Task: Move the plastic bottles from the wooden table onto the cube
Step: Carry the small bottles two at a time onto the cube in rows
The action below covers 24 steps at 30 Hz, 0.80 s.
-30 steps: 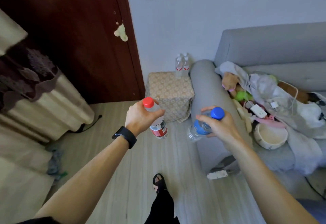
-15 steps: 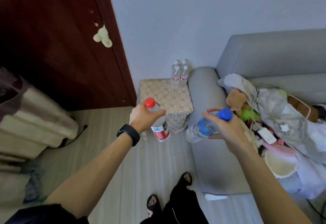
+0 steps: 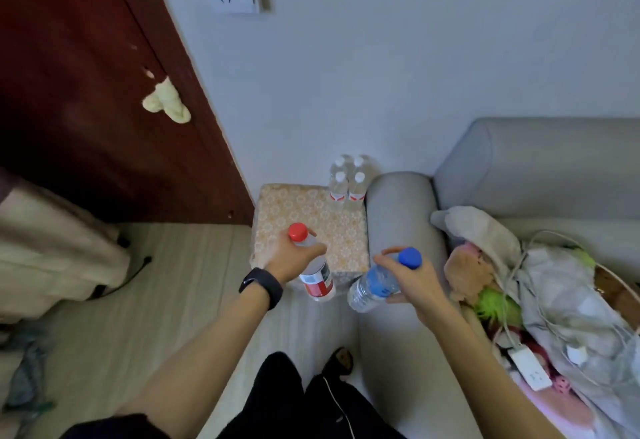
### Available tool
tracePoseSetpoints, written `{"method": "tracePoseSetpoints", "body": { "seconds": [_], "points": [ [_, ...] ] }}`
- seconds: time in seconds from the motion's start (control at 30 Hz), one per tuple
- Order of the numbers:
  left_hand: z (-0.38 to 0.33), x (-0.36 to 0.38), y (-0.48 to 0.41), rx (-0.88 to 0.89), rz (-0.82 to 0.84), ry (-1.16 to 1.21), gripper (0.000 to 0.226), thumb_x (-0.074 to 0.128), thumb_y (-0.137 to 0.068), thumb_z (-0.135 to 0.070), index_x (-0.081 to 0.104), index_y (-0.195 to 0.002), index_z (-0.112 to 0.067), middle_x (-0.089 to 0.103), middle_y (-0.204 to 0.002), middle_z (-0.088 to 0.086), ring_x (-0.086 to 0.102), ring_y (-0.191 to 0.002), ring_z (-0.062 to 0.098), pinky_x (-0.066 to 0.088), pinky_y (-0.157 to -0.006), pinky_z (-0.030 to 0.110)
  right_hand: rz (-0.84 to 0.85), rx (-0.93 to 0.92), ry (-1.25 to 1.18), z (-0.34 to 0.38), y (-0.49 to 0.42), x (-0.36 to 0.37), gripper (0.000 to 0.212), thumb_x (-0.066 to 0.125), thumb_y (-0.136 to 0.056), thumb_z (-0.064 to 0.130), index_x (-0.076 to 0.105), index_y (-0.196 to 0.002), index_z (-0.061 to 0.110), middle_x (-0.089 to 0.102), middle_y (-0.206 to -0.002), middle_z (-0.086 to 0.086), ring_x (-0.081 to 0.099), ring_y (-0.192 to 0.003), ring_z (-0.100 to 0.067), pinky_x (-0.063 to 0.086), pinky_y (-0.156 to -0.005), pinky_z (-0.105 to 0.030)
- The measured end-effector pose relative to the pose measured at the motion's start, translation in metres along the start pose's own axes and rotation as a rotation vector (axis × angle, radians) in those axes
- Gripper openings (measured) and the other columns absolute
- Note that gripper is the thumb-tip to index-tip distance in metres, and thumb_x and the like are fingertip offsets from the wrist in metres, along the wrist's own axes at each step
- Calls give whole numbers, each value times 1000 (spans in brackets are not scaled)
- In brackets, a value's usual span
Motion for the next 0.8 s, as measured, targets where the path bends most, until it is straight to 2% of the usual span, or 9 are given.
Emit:
{"method": "tracePoseSetpoints", "body": {
  "seconds": [0.13,0.23,0.33,0.47,0.53,0.6,0.7,0.77,0.8],
  "points": [
    [-5,16,-37,-57,16,7,28,78,-81,-10,68,-106,-2,61,-84,1,55,-69,5,41,-45,5,30,43,92,11,-45,-1,24,85,-77,29,72,-96,21,71,-98,-7,70,-91,-22,63,-63,-41],
    [5,25,-77,-105,21,0,29,82,-76,-19,70,-102,-15,66,-88,-3,63,-83,16,53,-64,21,33,68,104,18,-79,3,25,85,-76,29,72,-96,21,71,-99,-8,70,-92,-22,63,-63,-42],
    [14,30,-113,-138,35,-59,31,81,-70,-31,69,-99,-31,68,-94,-8,64,-89,16,56,-78,34,25,91,114,21,-110,13,26,85,-76,29,71,-97,22,70,-97,-7,68,-88,-21,64,-71,-50],
    [21,37,-159,-147,87,-87,31,79,-68,-25,68,-96,-32,67,-94,-9,64,-90,19,56,-80,36,-17,104,126,12,-148,21,31,85,-65,45,70,-91,35,70,-95,-2,69,-90,-23,60,-82,-56],
    [23,42,-183,-147,112,-113,30,78,-69,-22,68,-96,-31,65,-92,-11,64,-87,17,56,-78,35,-23,104,149,6,-169,23,26,84,-69,46,69,-88,41,70,-96,0,69,-92,-23,59,-84,-56],
    [27,50,-204,-146,130,-151,29,77,-72,-22,68,-98,-31,65,-92,-11,62,-81,13,53,-68,29,-35,110,163,0,-188,26,22,84,-77,42,68,-91,41,69,-96,1,68,-92,-21,59,-85,-54],
    [40,68,-234,-159,140,-162,28,75,-74,-19,66,-99,-29,65,-96,-5,58,-74,9,43,-56,23,-62,138,208,-13,-221,32,26,81,-80,44,66,-101,37,68,-96,2,67,-90,-20,59,-86,-49],
    [50,83,-250,-152,147,-166,29,75,-74,-19,66,-98,-31,61,-105,-1,59,-80,11,43,-59,22,-36,160,248,-23,-246,35,41,78,-83,49,64,-118,32,69,-107,-1,67,-95,-21,57,-90,-45],
    [56,92,-259,-149,151,-178,30,75,-74,-18,66,-100,-32,56,-113,1,59,-88,15,45,-67,22,-23,167,272,-28,-260,37,53,75,-84,52,60,-129,27,68,-117,-1,67,-102,-21,55,-95,-43]
  ]
}}
Point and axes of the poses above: each hand's wrist, its own y-axis away from the middle knuckle, its own x-axis out of the palm, z = x × y, the point moved 2 cm from there along -y, towards the middle knuckle
